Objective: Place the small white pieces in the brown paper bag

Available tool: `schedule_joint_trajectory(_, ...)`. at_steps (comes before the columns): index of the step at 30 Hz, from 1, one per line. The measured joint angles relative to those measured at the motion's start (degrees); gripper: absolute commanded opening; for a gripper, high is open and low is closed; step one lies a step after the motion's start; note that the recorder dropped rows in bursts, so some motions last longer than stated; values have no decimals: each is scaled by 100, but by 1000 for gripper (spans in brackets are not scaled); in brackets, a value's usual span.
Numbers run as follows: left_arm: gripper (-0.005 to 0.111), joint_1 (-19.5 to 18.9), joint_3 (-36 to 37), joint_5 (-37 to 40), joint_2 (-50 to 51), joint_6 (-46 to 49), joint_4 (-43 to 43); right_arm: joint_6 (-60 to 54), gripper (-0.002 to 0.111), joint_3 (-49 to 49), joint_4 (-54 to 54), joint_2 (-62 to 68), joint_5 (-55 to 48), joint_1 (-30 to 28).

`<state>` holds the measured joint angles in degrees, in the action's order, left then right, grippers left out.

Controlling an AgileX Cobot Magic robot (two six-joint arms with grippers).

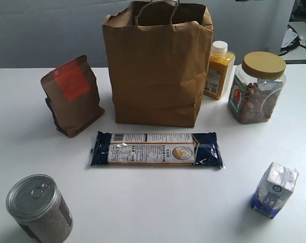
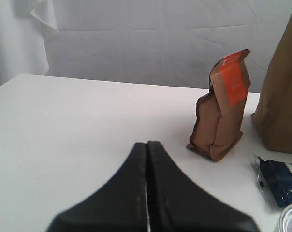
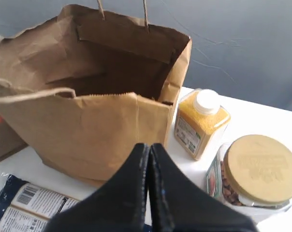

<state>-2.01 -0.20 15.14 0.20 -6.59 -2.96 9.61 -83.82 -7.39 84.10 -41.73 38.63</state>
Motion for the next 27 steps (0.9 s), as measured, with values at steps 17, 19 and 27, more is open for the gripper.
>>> schedule_joint_trajectory(17,0,0,0,0,0,0,0,531,0,3716,231,-2976,1526,0)
schedule_joint_trajectory(19,0,0,0,0,0,0,0,555,0,3995,231,-3231,1540,0)
schedule_joint_trajectory(27,0,0,0,0,0,0,0,849,0,5146,252,-4313,2025,-65)
